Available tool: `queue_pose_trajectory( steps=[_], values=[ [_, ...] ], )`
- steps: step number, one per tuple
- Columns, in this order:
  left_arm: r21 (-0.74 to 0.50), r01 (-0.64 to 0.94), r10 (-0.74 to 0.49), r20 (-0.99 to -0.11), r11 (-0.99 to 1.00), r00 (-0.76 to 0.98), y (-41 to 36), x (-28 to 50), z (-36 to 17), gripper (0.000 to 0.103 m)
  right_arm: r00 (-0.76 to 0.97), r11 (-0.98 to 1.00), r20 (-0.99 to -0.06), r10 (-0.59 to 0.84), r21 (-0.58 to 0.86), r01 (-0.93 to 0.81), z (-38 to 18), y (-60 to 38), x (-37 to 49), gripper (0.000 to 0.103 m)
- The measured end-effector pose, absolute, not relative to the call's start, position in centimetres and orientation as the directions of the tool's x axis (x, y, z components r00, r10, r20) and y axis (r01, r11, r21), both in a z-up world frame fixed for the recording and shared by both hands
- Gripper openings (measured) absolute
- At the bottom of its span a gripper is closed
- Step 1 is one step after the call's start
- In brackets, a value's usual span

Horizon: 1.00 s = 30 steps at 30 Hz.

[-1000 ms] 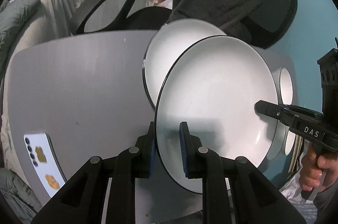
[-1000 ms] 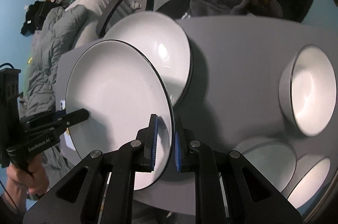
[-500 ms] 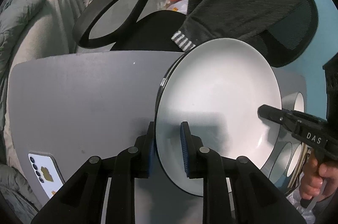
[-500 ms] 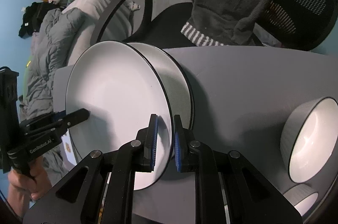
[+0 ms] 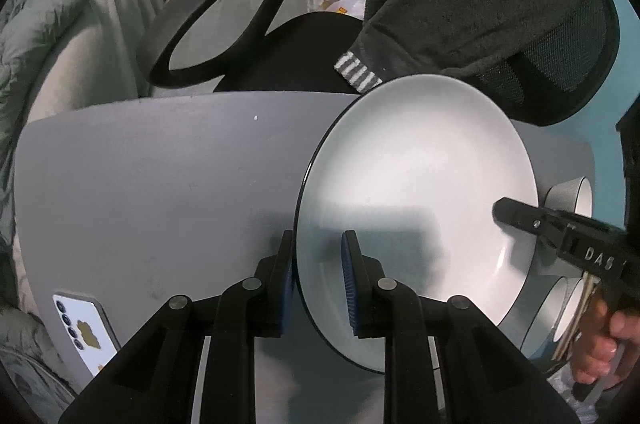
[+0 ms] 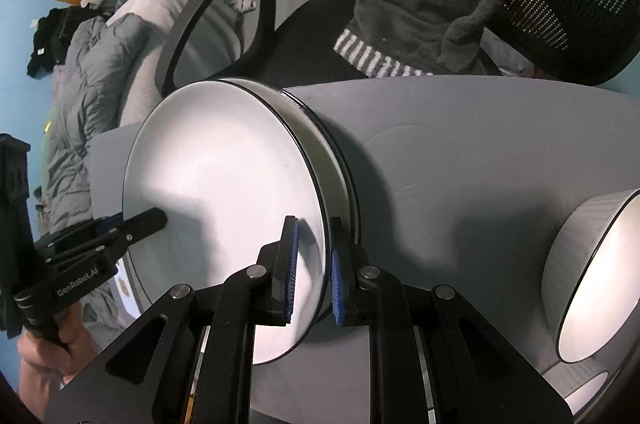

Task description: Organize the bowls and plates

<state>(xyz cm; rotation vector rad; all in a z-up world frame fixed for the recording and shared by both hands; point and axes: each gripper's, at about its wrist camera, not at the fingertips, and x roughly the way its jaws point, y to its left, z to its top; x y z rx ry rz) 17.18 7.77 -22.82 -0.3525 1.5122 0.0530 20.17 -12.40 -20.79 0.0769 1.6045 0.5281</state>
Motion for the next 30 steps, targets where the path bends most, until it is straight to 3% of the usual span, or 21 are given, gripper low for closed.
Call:
queue_pose_trajectory(
  steps=[11,17,21,27,30],
  values=[
    [-0.207,-0.254,-0.193,-0.978,0.945,0.077,8.2,16.9,-22.8,0.021,-0.134,0.898,-0.931,0.34,0.364,-0.248,-20.4,-12.2,20.7,0.017],
    [-0.203,-0.261,-0.183,-0.978,0.944,0.099,8.2,16.8,-22.2,0.026,-0.145,0.905,-0.932,0.332,0.358,-0.231,-19.9,-12.5,21.0,0.018],
    [-0.213,-0.251,-0.187,-0.975,0.944,0.121,7.7,16.5,-21.4,0.03,-0.093,0.922,-0.953,0.287,0.301,-0.244,-18.5,-12.5,21.0,0.037],
    [-0.211,-0.237,-0.174,-0.971,0.948,0.167,7.1,15.6,-19.3,0.035,-0.027,0.927,-0.972,0.232,0.23,-0.296,-16.6,-12.3,20.7,0.037],
    [-0.231,-0.233,-0.183,-0.96,0.945,0.212,6.7,14.7,-17.5,0.038,0.015,0.928,-0.979,0.203,0.187,-0.322,-15.4,-12.1,20.2,0.048]
  ],
)
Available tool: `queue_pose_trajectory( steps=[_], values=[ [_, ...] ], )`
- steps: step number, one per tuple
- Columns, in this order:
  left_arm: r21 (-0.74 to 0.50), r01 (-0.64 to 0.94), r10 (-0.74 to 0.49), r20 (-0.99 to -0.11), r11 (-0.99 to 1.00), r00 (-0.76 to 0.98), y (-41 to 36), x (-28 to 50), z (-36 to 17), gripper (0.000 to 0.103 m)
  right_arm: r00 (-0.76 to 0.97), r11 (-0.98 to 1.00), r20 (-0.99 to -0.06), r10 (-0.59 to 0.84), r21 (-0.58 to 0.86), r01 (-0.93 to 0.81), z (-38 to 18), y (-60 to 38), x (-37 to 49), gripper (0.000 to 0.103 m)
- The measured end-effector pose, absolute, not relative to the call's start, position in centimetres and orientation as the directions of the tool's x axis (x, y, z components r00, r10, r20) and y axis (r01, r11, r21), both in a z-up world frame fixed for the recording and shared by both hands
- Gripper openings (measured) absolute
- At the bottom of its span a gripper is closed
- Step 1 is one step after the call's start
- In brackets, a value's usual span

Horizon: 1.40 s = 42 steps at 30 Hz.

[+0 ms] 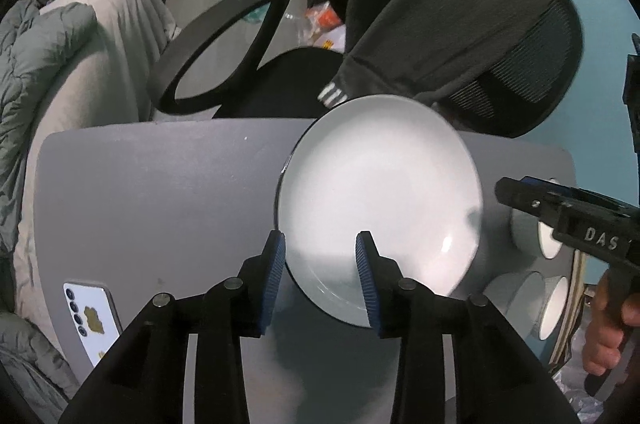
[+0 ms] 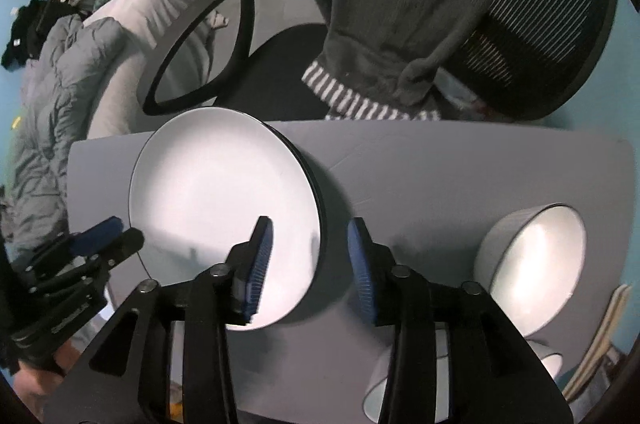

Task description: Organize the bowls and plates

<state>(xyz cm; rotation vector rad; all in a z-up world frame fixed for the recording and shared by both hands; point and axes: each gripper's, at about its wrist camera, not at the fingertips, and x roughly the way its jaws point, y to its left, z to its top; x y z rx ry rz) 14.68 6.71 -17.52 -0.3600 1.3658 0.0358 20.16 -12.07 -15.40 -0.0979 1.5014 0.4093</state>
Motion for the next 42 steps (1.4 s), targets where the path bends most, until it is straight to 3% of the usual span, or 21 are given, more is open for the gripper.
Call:
queue_pose_trajectory(
  steps=[5,14,22,42],
  values=[
    [-0.256,-0.206,-0.194,-0.94,0.944,0.28,5.7,13.0,-15.0,0.047,0.118,0.921,-0.98,0.16,0.105,-0.375,-12.8,-11.8,18.3,0.052],
    [-0.276,-0.154,-0.206,-0.91,0.949,0.359,3.6,9.1,-11.5,0.051,0.211,0.923,-0.966,0.147,0.057,-0.38,-9.6,-12.3,14.9,0.053],
    [-0.239,-0.093,-0.183,-0.897,0.967,0.402,2.5,5.9,-9.1,0.051,0.311,0.92,-0.943,0.12,-0.013,-0.392,-7.0,-12.6,11.3,0.062],
    [-0.23,-0.09,-0.168,-0.882,0.969,0.44,3.9,0.7,-5.6,0.052,0.379,0.955,-0.919,0.108,-0.011,-0.298,-4.2,-14.8,4.6,0.065]
  ],
)
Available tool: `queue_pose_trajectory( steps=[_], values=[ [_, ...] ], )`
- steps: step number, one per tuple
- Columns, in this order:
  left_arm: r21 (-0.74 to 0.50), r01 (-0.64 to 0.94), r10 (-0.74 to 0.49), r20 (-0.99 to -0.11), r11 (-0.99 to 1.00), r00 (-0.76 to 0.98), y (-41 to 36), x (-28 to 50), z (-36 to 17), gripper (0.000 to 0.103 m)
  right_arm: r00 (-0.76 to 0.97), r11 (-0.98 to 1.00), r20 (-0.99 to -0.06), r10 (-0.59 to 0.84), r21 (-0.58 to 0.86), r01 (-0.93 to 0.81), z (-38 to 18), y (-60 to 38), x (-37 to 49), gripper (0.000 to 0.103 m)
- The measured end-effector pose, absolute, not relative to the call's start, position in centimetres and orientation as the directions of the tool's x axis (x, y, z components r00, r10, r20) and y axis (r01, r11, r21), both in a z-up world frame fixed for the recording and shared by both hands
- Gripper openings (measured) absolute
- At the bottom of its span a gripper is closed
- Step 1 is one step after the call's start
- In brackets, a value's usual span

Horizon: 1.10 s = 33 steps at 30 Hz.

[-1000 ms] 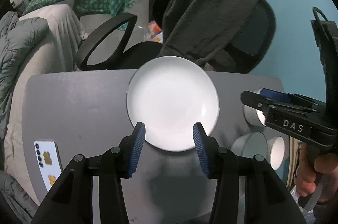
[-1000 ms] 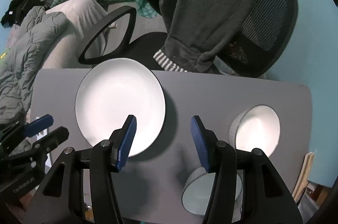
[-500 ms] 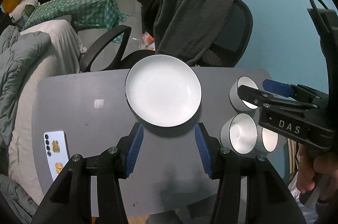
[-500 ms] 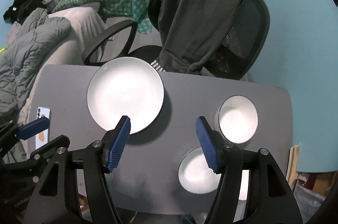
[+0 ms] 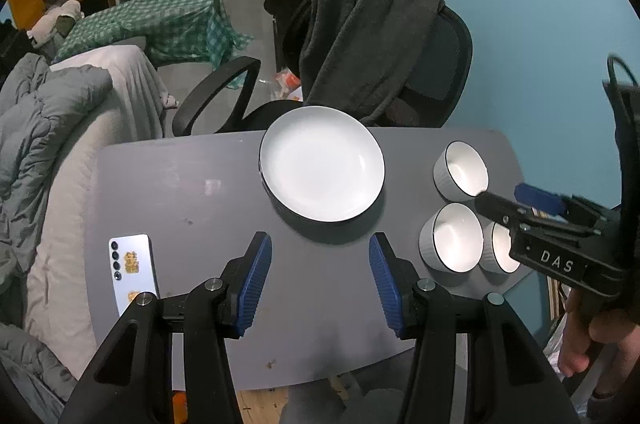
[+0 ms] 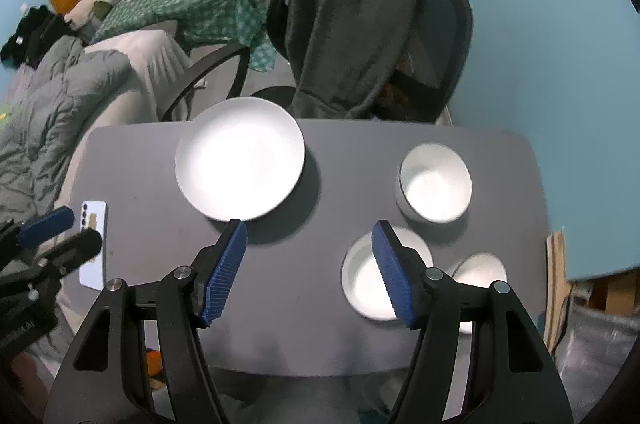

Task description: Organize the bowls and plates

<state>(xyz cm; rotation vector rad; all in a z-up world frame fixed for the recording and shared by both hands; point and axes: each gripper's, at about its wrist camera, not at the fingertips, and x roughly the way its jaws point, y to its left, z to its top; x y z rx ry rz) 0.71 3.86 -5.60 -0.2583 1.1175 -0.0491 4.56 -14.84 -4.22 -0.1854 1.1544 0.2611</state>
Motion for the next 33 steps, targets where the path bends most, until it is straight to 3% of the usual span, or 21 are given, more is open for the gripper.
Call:
queue_pose_trajectory(
  steps=[33],
  values=[
    [-0.213,0.126,-0.244,-0.901,0.969,0.358,-3.3,3.1,-5.4,0.052,0.366,0.999,-0.931,0.02,0.003,-0.047,-4.4,-24.5,1.9,0.067]
  ],
)
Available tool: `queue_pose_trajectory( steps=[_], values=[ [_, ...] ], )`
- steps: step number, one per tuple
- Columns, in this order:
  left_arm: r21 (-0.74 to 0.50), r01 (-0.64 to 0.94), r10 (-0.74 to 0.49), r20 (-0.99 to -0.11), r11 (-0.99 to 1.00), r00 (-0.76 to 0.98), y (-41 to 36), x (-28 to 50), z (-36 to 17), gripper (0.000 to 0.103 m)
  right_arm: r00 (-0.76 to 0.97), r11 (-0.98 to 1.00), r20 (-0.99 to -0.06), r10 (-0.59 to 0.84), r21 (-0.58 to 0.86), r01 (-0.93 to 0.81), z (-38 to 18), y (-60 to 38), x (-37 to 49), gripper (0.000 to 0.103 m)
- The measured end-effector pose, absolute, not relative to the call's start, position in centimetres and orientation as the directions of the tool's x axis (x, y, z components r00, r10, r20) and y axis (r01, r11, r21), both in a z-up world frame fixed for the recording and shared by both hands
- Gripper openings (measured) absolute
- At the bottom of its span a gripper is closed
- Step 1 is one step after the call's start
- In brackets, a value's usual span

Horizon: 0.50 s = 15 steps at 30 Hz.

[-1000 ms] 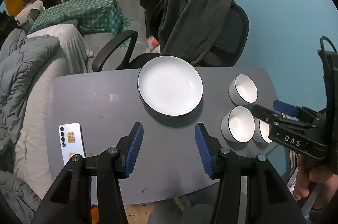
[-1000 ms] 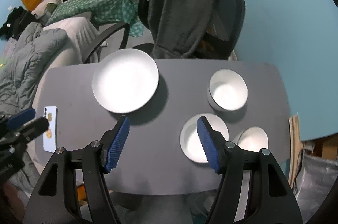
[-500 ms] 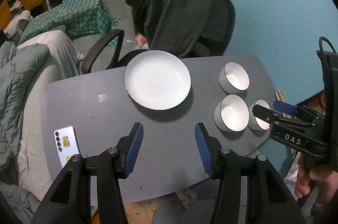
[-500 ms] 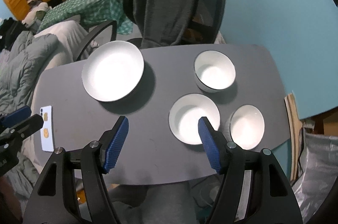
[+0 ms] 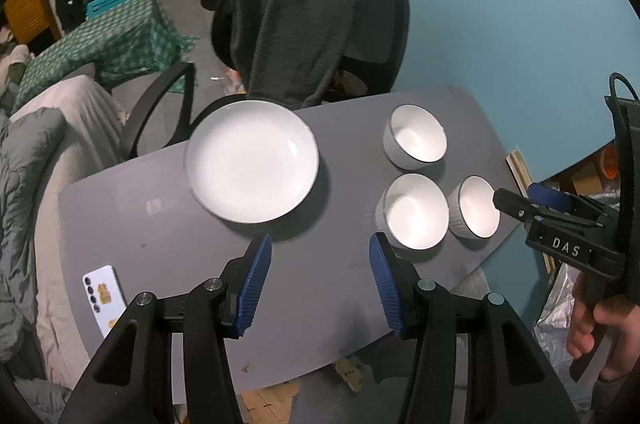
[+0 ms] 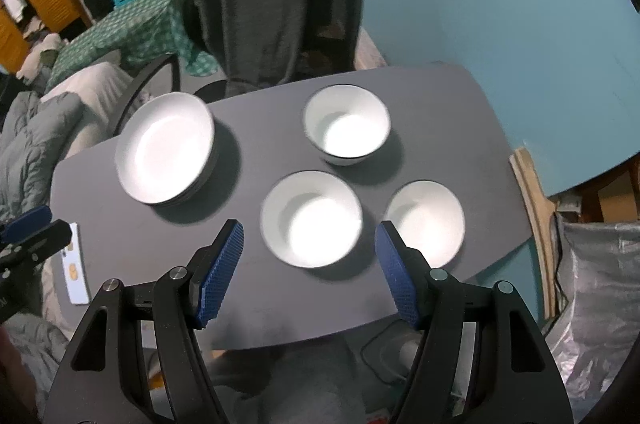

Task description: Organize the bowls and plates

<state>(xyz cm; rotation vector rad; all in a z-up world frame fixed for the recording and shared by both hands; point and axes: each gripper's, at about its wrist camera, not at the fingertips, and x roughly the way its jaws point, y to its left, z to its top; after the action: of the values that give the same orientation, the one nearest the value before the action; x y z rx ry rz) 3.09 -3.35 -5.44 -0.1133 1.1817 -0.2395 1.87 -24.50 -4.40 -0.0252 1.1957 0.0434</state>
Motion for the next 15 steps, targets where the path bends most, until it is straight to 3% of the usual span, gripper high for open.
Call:
queue_pose_trajectory(
  steps=[15],
  values=[
    [-0.192,0.139,-0.222,-0.941,0.971,0.256,-10.2,6.5,-9.9,0.054,0.319,0.999,-0.948,0.006,-0.011,-0.051,-6.4,-33.0,5.4,0.067]
  ],
)
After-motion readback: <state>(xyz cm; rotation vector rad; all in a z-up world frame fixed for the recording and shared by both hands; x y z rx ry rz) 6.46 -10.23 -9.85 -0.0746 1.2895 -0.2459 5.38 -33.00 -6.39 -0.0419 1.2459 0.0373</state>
